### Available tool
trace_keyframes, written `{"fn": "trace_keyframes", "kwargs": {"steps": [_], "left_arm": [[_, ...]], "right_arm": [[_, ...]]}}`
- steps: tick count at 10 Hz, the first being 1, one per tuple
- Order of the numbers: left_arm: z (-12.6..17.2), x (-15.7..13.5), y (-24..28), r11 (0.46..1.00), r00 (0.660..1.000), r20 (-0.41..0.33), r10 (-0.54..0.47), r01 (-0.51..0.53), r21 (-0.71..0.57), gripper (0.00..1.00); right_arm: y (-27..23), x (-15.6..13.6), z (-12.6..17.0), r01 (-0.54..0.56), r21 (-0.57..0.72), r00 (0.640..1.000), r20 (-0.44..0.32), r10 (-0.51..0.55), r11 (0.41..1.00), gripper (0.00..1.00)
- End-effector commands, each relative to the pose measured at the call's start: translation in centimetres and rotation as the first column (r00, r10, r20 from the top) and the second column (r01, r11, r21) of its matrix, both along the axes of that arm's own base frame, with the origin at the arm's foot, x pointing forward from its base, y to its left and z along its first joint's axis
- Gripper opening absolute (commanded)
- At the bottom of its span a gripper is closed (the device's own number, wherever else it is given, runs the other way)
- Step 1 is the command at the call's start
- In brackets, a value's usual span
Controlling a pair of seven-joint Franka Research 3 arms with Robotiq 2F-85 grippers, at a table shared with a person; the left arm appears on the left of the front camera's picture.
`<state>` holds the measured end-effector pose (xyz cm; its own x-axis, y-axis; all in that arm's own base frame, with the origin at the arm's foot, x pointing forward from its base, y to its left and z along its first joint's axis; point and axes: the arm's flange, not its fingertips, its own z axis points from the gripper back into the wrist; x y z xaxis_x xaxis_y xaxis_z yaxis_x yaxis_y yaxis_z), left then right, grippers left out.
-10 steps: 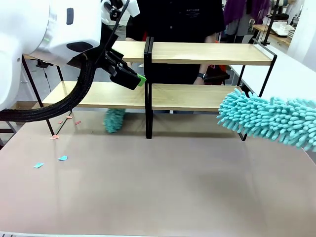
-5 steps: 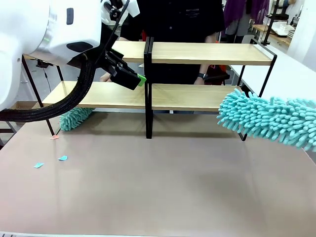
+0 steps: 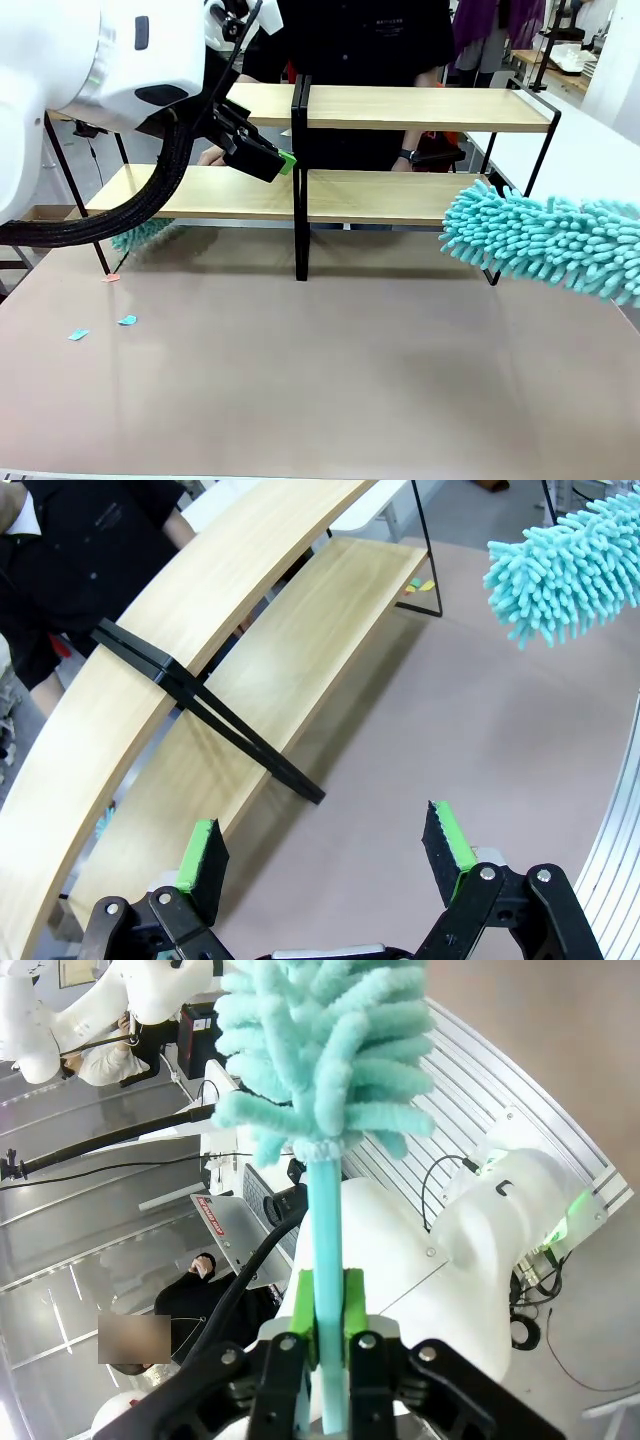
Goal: Clean the shelves.
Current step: Place the Duster on the table.
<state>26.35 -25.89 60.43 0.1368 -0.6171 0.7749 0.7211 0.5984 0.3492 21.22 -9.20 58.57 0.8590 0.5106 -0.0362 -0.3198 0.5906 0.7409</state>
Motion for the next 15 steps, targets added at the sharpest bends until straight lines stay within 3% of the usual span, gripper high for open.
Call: {"fn": "trace_keyframes", "kwargs": {"steps": [1,3,5,6,7,9,10,11,13,14,15], "left_arm": [[2.4,0.8,-0.2,0.982,0.981,-0.046,-0.19,0.19,-0.017,1.0],[4.1,2.0,5.7,0.959,0.942,-0.18,-0.282,0.268,-0.095,1.0],[1.2,2.4,15.2,0.972,0.926,-0.354,-0.13,0.049,-0.229,1.0],[-0.9,0.8,19.4,0.923,0.899,-0.411,-0.153,-0.018,-0.384,1.0],[-2.8,-1.5,22.8,0.872,0.892,-0.437,-0.116,-0.119,-0.474,1.0],[-5.1,-5.8,26.9,0.719,0.905,-0.404,-0.134,-0.192,-0.668,1.0],[-7.3,-7.6,28.4,0.659,0.897,-0.432,-0.093,-0.269,-0.702,1.0],[-9.2,-7.9,28.4,0.654,0.863,-0.491,-0.119,-0.304,-0.693,1.0],[-12.9,-7.3,27.0,0.737,0.756,-0.62,-0.21,-0.294,-0.608,1.0],[-14.4,-7.2,26.4,0.797,0.688,-0.687,-0.233,-0.27,-0.54,1.0],[-16.2,-7.1,25.9,0.838,0.621,-0.738,-0.266,-0.23,-0.496,1.0]], "right_arm": [[-0.1,0.0,1.2,-0.096,0.078,0.992,0.09,0.089,0.992,0.12],[0.1,2.2,3.4,-0.246,0.11,0.96,0.161,0.227,0.963,0.12],[1.3,5.2,3.5,-0.342,0.117,0.935,0.137,0.326,0.932,0.12],[1.7,5.9,3.2,-0.412,0.118,0.909,0.123,0.398,0.904,0.12],[1.7,6.1,3.1,-0.426,0.139,0.904,0.118,0.412,0.894,0.12],[0.8,6.2,2.9,-0.461,0.161,0.887,0.094,0.451,0.873,0.12],[-0.1,5.8,2.1,-0.468,0.133,0.883,0.021,0.469,0.874,0.12],[-0.6,5.6,1.5,-0.445,0.129,0.894,0.005,0.448,0.886,0.12],[-1.3,4.6,1.5,-0.434,0.108,0.9,0.03,0.434,0.894,0.12],[-1.7,4.1,1.7,-0.375,0.096,0.927,0.038,0.373,0.922,0.12],[1.7,6.6,-2.9,-0.441,0.125,0.897,0.036,0.44,0.889,0.12]]}}
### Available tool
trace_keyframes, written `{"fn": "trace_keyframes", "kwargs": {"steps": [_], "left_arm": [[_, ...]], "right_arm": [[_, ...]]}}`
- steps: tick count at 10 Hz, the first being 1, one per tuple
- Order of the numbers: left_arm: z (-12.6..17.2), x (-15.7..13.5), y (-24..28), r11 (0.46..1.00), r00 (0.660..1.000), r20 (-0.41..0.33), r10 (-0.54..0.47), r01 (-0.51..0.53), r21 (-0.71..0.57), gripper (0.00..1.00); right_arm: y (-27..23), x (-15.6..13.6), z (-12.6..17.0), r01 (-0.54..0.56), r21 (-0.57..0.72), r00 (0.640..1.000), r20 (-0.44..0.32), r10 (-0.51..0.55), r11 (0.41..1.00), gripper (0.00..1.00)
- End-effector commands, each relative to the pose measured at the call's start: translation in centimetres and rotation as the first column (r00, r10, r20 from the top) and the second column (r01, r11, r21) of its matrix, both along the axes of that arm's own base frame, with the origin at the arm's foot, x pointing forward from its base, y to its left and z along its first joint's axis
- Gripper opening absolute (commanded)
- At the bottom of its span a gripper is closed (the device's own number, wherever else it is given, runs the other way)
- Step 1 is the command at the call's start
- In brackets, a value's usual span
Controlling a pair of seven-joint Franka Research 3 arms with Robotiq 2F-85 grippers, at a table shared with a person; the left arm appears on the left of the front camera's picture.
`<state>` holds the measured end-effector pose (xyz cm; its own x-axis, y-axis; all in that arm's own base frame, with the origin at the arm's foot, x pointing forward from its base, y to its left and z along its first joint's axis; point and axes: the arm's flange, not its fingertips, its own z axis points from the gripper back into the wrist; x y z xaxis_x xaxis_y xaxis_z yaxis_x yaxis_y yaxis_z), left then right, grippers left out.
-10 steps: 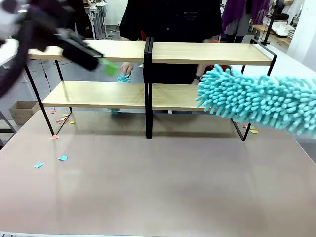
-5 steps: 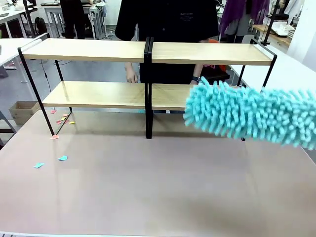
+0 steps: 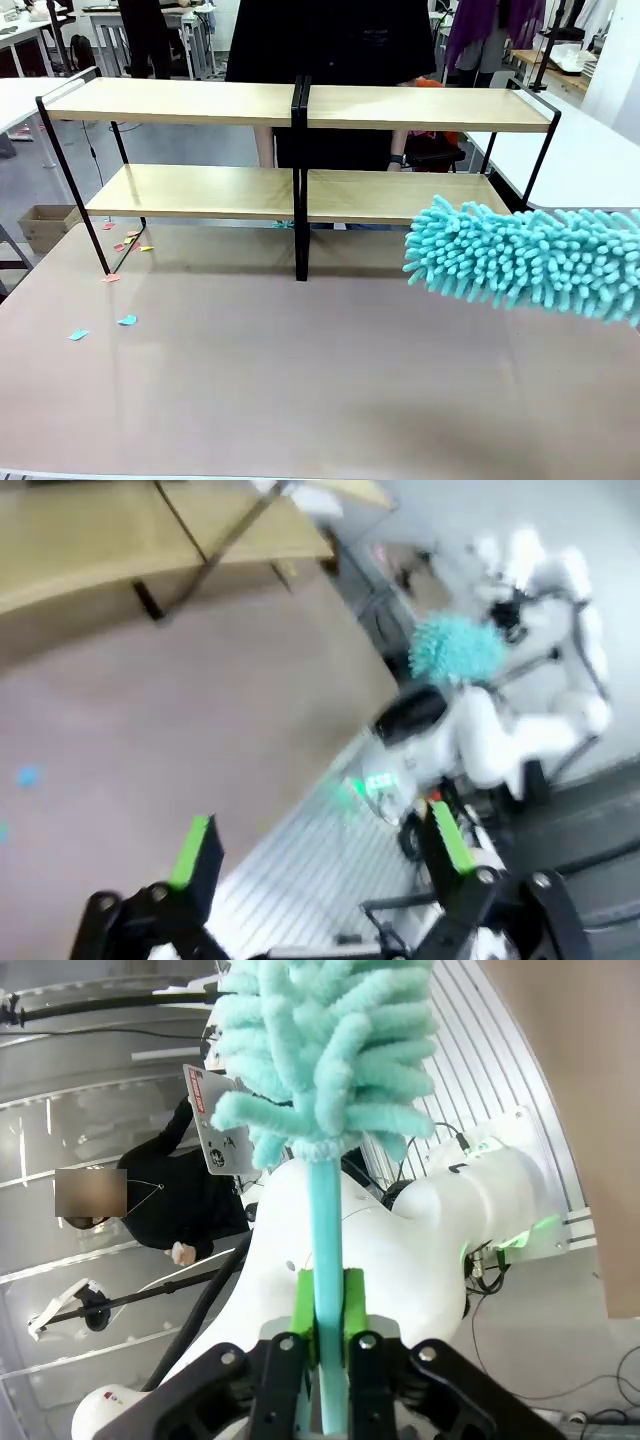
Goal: Clean the shelves.
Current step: Place the Duster on the table.
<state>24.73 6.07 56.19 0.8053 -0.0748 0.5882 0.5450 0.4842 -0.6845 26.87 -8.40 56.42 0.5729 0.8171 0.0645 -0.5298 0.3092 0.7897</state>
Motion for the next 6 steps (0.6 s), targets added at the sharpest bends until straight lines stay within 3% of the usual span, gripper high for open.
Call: {"fn": "trace_keyframes", "kwargs": {"steps": [1,2,3,4,6], "left_arm": [[-13.7,-5.7,-6.7,0.978,0.98,-0.116,-0.161,0.174,0.113,1.0],[-15.0,-5.7,-6.8,0.976,0.975,-0.161,-0.156,0.178,0.128,1.0],[-2.3,0.3,-0.9,0.995,0.992,-0.089,-0.091,0.094,0.031,1.0],[-2.3,0.3,-0.9,0.995,0.992,-0.089,-0.091,0.094,0.031,1.0],[-2.3,0.3,-0.9,0.995,0.992,-0.089,-0.091,0.094,0.031,1.0]], "right_arm": [[0.9,0.9,-0.8,-0.035,0.002,0.999,-0.013,0.035,0.999,0.12],[0.9,0.9,-0.8,-0.035,0.002,0.999,-0.013,0.035,0.999,0.12],[0.9,0.9,-0.8,-0.035,0.002,0.999,-0.013,0.035,0.999,0.12],[0.7,0.3,-0.5,-0.016,-0.007,1.0,-0.015,0.016,1.0,0.12],[3.6,4.1,-4.6,-0.088,-0.056,0.995,-0.049,0.085,0.995,0.12]]}}
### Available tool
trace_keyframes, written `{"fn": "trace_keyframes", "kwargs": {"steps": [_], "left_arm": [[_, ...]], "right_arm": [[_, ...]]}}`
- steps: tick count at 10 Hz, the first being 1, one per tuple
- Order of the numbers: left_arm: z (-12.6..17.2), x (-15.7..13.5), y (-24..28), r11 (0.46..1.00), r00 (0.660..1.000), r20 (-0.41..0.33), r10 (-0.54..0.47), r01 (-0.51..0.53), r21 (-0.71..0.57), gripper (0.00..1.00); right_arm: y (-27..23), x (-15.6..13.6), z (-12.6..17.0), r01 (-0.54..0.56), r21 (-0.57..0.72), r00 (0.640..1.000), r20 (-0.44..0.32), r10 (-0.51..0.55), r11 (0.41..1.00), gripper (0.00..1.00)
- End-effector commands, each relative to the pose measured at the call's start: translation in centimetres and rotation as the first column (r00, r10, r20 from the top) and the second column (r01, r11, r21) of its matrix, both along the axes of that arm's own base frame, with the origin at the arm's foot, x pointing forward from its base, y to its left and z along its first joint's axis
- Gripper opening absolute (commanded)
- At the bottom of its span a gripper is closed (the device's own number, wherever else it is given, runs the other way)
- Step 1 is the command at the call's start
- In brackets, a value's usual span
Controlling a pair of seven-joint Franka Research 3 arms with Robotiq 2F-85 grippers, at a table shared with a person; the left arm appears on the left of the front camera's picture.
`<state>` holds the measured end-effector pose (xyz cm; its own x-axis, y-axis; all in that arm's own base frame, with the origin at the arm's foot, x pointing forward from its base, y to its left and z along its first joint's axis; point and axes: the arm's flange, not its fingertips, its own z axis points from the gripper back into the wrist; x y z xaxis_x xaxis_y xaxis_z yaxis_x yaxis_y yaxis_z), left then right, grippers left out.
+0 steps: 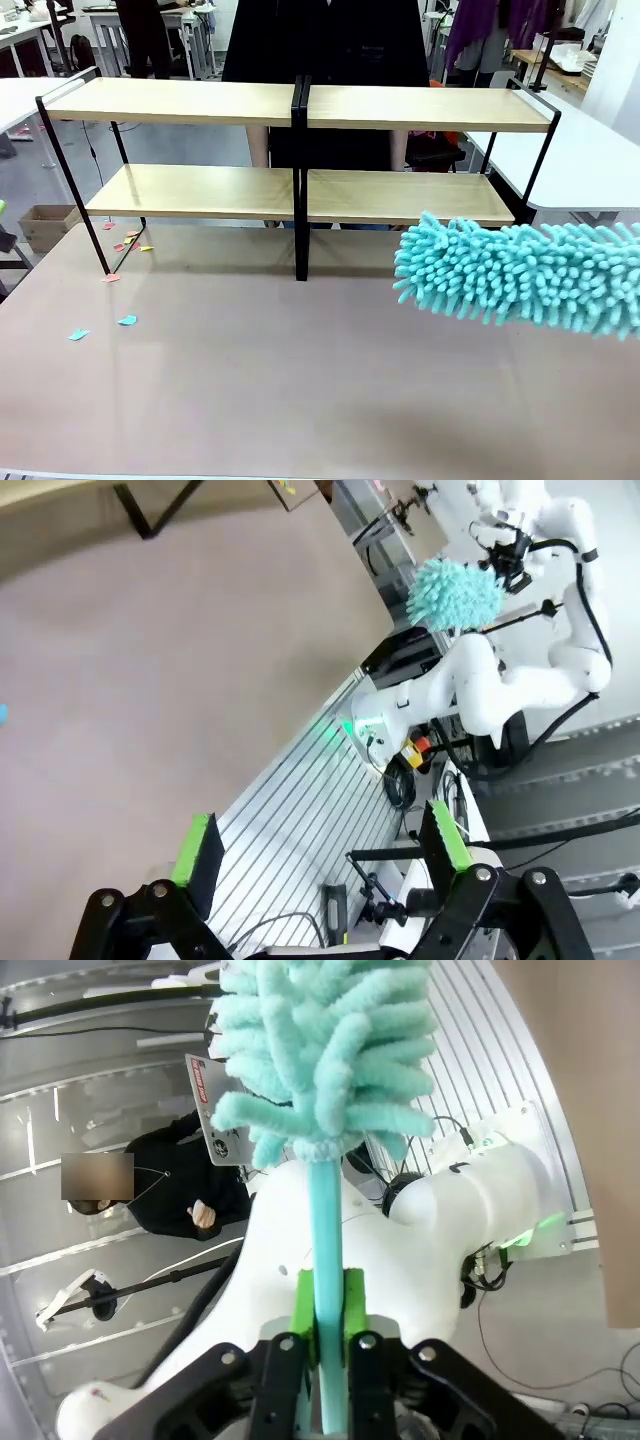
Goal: Clean the shelves.
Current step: Place the Duster on the table.
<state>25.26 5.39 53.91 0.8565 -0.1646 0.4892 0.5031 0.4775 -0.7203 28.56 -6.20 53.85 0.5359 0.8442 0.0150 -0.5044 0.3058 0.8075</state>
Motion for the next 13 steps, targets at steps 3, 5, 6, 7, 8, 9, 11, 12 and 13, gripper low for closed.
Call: {"fn": "trace_keyframes", "kwargs": {"steps": [3,5,6,7,8,9,11,12,13], "left_arm": [[0.0,-0.2,-0.3,1.0,1.0,0.024,-0.016,0.016,-0.014,1.0],[0.0,-0.2,-0.3,1.0,1.0,0.024,-0.016,0.016,-0.014,1.0],[0.0,-0.2,-0.3,1.0,1.0,0.024,-0.016,0.016,-0.014,1.0],[0.0,-0.2,-0.3,1.0,1.0,0.024,-0.016,0.016,-0.014,1.0],[0.0,-0.2,-0.3,1.0,1.0,0.024,-0.016,0.016,-0.014,1.0],[0.0,-0.2,-0.3,1.0,1.0,0.024,-0.016,0.016,-0.014,1.0],[0.0,-0.2,-0.3,1.0,1.0,0.024,-0.016,0.016,-0.014,1.0],[0.0,-0.2,-0.3,1.0,1.0,0.024,-0.016,0.016,-0.014,1.0],[0.0,-0.2,-0.3,1.0,1.0,0.024,-0.016,0.016,-0.014,1.0]], "right_arm": [[4.8,4.5,-7.3,0.018,-0.157,1.0,0.007,-0.017,0.987,0.12],[5.3,5.7,-10.1,0.044,-0.182,0.999,-0.018,-0.048,0.982,0.12],[5.4,5.9,-10.8,0.042,-0.185,0.999,-0.026,-0.047,0.982,0.12],[5.3,6.2,-11.3,0.038,-0.17,0.998,-0.044,-0.046,0.985,0.12],[5.2,6.4,-11.8,0.03,-0.163,0.998,-0.056,-0.039,0.986,0.12],[5.1,6.7,-12.1,0.021,-0.152,0.998,-0.062,-0.03,0.988,0.12],[4.7,7.2,-12.5,0.033,-0.136,0.997,-0.059,-0.042,0.99,0.71],[4.5,7.3,-12.3,0.062,-0.147,0.998,-0.018,-0.065,0.987,1.0],[4.1,7.5,-11.8,0.118,-0.147,0.991,0.078,-0.107,0.982,1.0]]}}
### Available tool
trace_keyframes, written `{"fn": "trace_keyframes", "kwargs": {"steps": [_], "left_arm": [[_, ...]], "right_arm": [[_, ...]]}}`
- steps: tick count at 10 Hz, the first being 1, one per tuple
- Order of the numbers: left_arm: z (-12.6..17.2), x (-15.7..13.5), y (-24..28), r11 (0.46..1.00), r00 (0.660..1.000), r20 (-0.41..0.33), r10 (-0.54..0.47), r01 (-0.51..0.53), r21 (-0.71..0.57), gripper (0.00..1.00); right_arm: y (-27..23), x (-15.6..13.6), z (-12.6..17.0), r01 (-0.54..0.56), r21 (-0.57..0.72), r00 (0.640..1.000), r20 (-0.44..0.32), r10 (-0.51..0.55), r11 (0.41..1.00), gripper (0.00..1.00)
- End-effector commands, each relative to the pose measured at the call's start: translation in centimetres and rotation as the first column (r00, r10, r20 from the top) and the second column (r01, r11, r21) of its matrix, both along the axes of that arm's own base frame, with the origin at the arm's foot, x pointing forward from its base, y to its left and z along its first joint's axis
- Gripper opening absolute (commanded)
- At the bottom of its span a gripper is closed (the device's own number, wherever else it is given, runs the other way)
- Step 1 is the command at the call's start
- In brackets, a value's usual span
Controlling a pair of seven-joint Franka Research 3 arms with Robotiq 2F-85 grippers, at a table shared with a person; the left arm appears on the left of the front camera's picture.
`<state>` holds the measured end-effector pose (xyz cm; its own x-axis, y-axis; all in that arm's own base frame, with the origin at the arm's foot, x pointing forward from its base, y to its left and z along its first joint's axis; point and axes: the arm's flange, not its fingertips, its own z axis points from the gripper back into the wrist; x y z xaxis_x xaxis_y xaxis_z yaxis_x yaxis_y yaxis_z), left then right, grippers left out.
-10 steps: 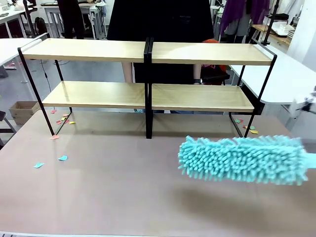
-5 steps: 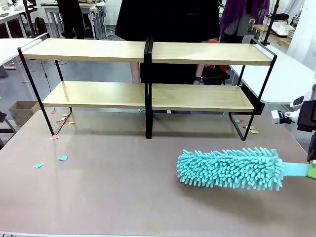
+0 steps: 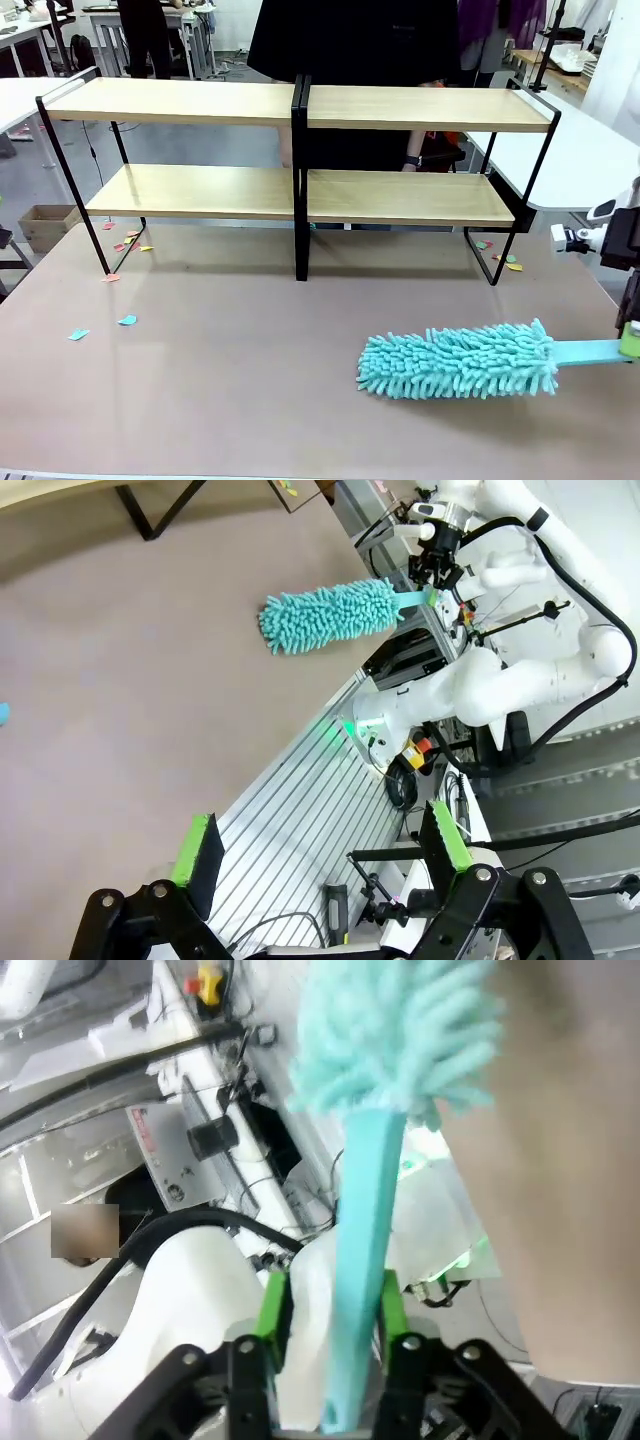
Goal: Clean the shelves.
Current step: Place the Duster on the table.
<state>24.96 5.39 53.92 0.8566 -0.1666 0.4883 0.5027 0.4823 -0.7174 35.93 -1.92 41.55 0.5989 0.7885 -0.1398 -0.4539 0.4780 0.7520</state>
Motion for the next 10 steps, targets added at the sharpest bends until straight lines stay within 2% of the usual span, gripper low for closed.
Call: {"fn": "trace_keyframes", "kwargs": {"steps": [1,2,3,4,5,6,7,8,9,10], "left_arm": [[0.0,0.1,-0.3,1.0,1.0,0.024,-0.017,0.017,-0.02,1.0],[0.0,0.1,-0.3,1.0,1.0,0.024,-0.017,0.017,-0.02,1.0],[0.0,0.1,-0.3,1.0,1.0,0.024,-0.017,0.017,-0.02,1.0],[0.0,0.1,-0.3,1.0,1.0,0.024,-0.017,0.017,-0.02,1.0],[0.0,0.1,-0.3,1.0,1.0,0.024,-0.017,0.017,-0.02,1.0],[0.0,0.1,-0.3,1.0,1.0,0.024,-0.017,0.017,-0.02,1.0],[0.0,0.1,-0.3,1.0,1.0,0.024,-0.017,0.017,-0.02,1.0],[0.0,0.1,-0.3,1.0,1.0,0.024,-0.017,0.017,-0.02,1.0],[0.0,0.1,-0.3,1.0,1.0,0.024,-0.017,0.017,-0.02,1.0],[0.0,0.1,-0.3,1.0,1.0,0.024,-0.017,0.017,-0.02,1.0]], "right_arm": [[-0.5,0.2,0.9,0.088,0.008,0.977,0.193,-0.088,0.996,1.0],[-0.8,0.2,1.1,0.155,0.006,0.948,0.281,-0.15,0.988,0.96],[-1.4,0.2,1.3,0.246,0.017,0.903,0.36,-0.235,0.969,1.0],[-2.5,0.1,1.9,0.367,0.086,0.813,0.454,-0.364,0.926,1.0],[-4.3,-0.2,2.8,0.44,0.206,0.704,0.525,-0.478,0.874,1.0],[-5.7,-1.0,3.9,0.399,0.383,0.677,0.489,-0.55,0.833,1.0],[-7.0,-1.8,5.3,0.322,0.513,0.729,0.402,-0.554,0.796,1.0],[-7.4,-2.7,6.5,0.258,0.613,0.833,0.252,-0.493,0.747,1.0],[-7.5,-3.5,7.7,0.252,0.668,0.889,0.127,-0.44,0.7,1.0],[-7.4,-3.7,8.4,0.285,0.698,0.904,0.033,-0.427,0.657,1.0]]}}
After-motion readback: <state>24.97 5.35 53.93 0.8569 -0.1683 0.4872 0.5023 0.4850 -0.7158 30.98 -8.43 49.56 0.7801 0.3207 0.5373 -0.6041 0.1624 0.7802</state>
